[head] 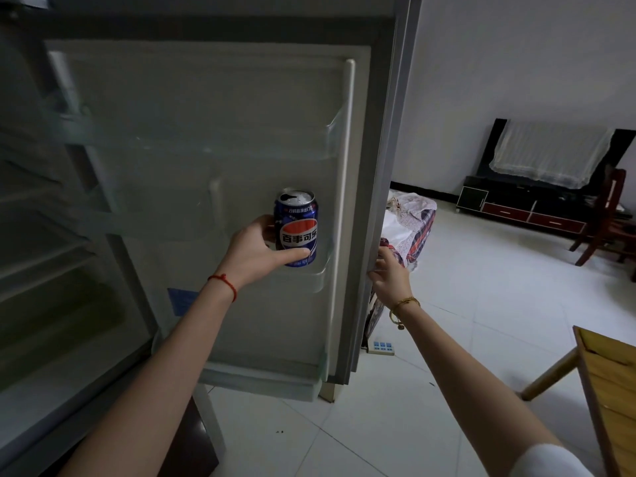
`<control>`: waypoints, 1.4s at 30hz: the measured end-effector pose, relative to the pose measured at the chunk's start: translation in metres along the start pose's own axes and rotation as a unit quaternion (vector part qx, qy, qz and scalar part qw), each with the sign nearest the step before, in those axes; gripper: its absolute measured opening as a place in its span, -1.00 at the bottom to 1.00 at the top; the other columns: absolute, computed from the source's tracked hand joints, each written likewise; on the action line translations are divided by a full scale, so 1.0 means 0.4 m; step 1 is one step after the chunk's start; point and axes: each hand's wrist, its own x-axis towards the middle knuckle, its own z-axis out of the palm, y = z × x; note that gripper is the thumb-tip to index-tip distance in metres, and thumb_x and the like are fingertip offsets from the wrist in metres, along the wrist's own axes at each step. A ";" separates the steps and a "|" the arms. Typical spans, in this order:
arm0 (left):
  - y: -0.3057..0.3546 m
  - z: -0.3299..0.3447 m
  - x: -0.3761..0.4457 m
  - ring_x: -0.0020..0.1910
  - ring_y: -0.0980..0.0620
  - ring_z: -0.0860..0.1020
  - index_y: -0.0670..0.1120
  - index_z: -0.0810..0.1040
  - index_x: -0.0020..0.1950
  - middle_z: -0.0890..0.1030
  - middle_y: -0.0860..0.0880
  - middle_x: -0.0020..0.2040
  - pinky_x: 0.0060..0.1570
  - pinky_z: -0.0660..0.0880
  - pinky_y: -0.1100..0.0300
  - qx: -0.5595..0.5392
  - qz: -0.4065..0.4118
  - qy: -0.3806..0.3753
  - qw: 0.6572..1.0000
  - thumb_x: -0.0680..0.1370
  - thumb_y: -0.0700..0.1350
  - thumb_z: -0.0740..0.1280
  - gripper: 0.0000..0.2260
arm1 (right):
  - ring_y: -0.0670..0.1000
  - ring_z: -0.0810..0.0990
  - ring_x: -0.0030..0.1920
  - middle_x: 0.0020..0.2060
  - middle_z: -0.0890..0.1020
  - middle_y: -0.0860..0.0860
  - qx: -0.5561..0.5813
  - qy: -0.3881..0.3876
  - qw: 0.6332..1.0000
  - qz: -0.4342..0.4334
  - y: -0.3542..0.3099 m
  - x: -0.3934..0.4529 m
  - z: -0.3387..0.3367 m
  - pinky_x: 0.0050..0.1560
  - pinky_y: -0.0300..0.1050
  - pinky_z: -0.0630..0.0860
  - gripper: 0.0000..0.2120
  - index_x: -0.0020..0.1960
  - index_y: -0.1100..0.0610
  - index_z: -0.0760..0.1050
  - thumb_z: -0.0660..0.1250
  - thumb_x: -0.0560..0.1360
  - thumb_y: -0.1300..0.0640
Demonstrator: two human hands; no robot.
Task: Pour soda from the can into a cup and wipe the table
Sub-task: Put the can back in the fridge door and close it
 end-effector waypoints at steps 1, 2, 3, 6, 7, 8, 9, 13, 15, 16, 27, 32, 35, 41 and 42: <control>-0.006 0.006 0.010 -0.01 0.17 0.61 0.00 0.54 0.14 0.66 0.08 0.03 0.07 0.53 0.20 0.008 -0.009 -0.017 1.000 0.26 0.01 0.62 -0.49 | -0.12 0.62 -0.06 -0.08 0.62 -0.14 0.000 -0.001 1.000 0.000 0.003 0.008 0.000 0.04 -0.02 0.61 -0.55 0.18 -0.13 0.40 0.26 0.46 0.35; -0.010 0.011 0.019 -0.01 0.16 0.62 -0.01 0.55 0.14 0.67 0.09 0.03 0.09 0.54 0.17 0.012 -0.019 -0.034 0.999 0.23 0.04 0.63 -0.46 | -0.12 0.62 -0.06 -0.08 0.62 -0.14 0.000 -0.002 1.000 0.000 0.008 0.014 0.000 0.03 -0.03 0.61 -0.54 0.18 -0.15 0.40 0.26 0.46 0.35; -0.012 0.018 0.025 -0.01 0.16 0.64 -0.02 0.56 0.14 0.68 0.10 0.02 0.13 0.56 0.12 0.011 -0.028 -0.049 0.998 0.18 0.08 0.63 -0.41 | -0.13 0.62 -0.06 -0.07 0.63 -0.13 0.002 -0.004 1.000 0.000 0.013 0.021 0.000 0.03 -0.05 0.61 -0.54 0.18 -0.15 0.40 0.27 0.46 0.35; -0.017 0.032 0.040 -0.02 0.15 0.65 0.05 0.59 0.05 0.69 0.12 -0.02 0.15 0.56 0.04 0.021 -0.044 -0.068 0.997 0.02 0.21 0.56 -0.36 | -0.09 0.63 -0.04 0.00 0.65 -0.02 0.017 -0.017 1.000 -0.003 0.022 0.034 -0.002 0.06 -0.07 0.61 -0.57 0.21 -0.08 0.40 0.28 0.48 0.36; -0.017 0.035 0.044 -0.02 0.14 0.65 0.08 0.59 0.00 0.69 0.12 -0.03 0.15 0.56 0.04 0.030 -0.049 -0.069 0.996 0.00 0.22 0.55 -0.39 | -0.08 0.63 -0.03 0.03 0.65 0.01 0.018 -0.021 1.000 -0.005 0.024 0.038 -0.004 0.08 -0.06 0.60 -0.59 0.21 -0.05 0.41 0.28 0.48 0.35; -0.016 0.036 0.047 -0.03 0.13 0.66 0.09 0.58 -0.03 0.70 0.11 -0.04 0.15 0.56 0.03 0.035 -0.056 -0.070 0.995 -0.01 0.22 0.54 -0.41 | -0.07 0.62 -0.03 0.04 0.66 0.03 0.021 -0.024 0.999 -0.007 0.028 0.042 -0.005 0.10 -0.07 0.60 -0.60 0.21 -0.03 0.41 0.29 0.49 0.35; -0.013 0.036 0.049 -0.03 0.13 0.66 0.09 0.59 -0.05 0.70 0.10 -0.04 0.15 0.56 0.02 0.034 -0.062 -0.073 0.995 -0.01 0.20 0.55 -0.43 | -0.07 0.63 -0.03 0.04 0.66 0.04 0.023 -0.027 0.999 -0.010 0.030 0.046 -0.007 0.10 -0.08 0.59 -0.61 0.20 -0.01 0.41 0.29 0.49 0.35; -0.012 0.042 0.056 -0.01 0.09 0.66 0.08 0.59 -0.05 0.70 0.06 -0.03 0.19 0.54 0.00 0.028 -0.073 -0.075 0.994 0.17 -0.06 0.65 -0.58 | -0.05 0.65 0.00 0.05 0.67 0.04 0.035 -0.036 0.999 -0.017 0.038 0.051 -0.009 0.08 -0.10 0.60 -0.60 0.19 -0.04 0.41 0.29 0.48 0.36; -0.015 0.044 0.060 0.00 0.08 0.66 0.07 0.60 -0.03 0.70 0.05 -0.02 0.21 0.53 0.01 0.028 -0.079 -0.072 0.994 0.24 -0.13 0.64 -0.62 | -0.05 0.65 0.01 0.06 0.66 0.05 0.039 -0.047 0.998 -0.018 0.039 0.053 -0.014 0.06 -0.16 0.59 -0.61 0.22 0.00 0.40 0.28 0.49 0.36; -0.015 0.045 0.061 0.01 0.08 0.65 0.04 0.61 0.01 0.70 0.05 -0.01 0.21 0.53 0.01 0.030 -0.083 -0.070 0.994 0.23 -0.11 0.64 -0.59 | -0.05 0.64 0.01 0.07 0.65 0.06 0.042 -0.052 0.998 -0.019 0.038 0.053 -0.017 0.03 -0.22 0.58 -0.61 0.23 0.02 0.39 0.28 0.50 0.36; 0.021 0.091 -0.124 0.24 0.05 0.51 -0.08 0.49 0.34 0.56 0.00 0.25 0.24 0.41 0.18 0.128 -0.032 0.202 0.970 0.46 0.00 0.48 -0.52 | 0.04 0.64 0.07 0.12 0.63 0.08 0.064 -0.060 0.996 -0.014 0.031 0.028 -0.026 0.09 0.04 0.61 -0.61 0.28 0.01 0.37 0.25 0.52 0.33; 0.025 0.201 -0.275 0.36 0.10 0.41 -0.08 0.47 0.37 0.48 0.01 0.35 0.36 0.31 0.30 0.123 0.031 0.287 0.950 0.56 -0.12 0.35 -0.63 | 0.03 0.64 0.07 0.14 0.62 0.07 0.076 -0.063 0.995 -0.014 0.020 -0.005 -0.033 0.05 0.08 0.63 -0.60 0.30 -0.01 0.37 0.25 0.53 0.31; 0.033 0.269 -0.344 0.46 0.17 0.29 -0.04 0.33 0.49 0.36 0.06 0.47 0.36 0.15 0.47 0.111 0.008 0.247 0.963 0.58 -0.11 0.31 -0.53 | 0.06 0.64 0.07 0.13 0.63 0.09 0.060 -0.058 0.996 -0.022 0.013 -0.038 -0.041 0.07 0.08 0.62 -0.60 0.31 -0.01 0.36 0.25 0.53 0.29; 0.047 0.325 -0.423 0.54 0.18 0.09 0.04 0.08 0.59 0.09 0.11 0.59 0.44 0.09 0.24 0.077 -0.051 0.217 0.972 0.61 -0.04 0.27 -0.40 | 0.06 0.63 0.09 0.09 0.64 0.07 0.055 -0.062 0.995 -0.056 -0.014 -0.140 -0.061 0.08 0.01 0.60 -0.62 0.30 0.00 0.37 0.24 0.53 0.28; 0.050 0.325 -0.436 0.53 0.19 0.07 0.05 0.06 0.59 0.06 0.12 0.59 0.43 0.08 0.24 0.073 -0.059 0.219 0.971 0.61 -0.04 0.27 -0.39 | 0.05 0.63 0.08 0.09 0.64 0.07 0.051 -0.060 0.995 -0.064 -0.020 -0.161 -0.063 0.08 0.02 0.60 -0.61 0.31 0.01 0.37 0.24 0.53 0.28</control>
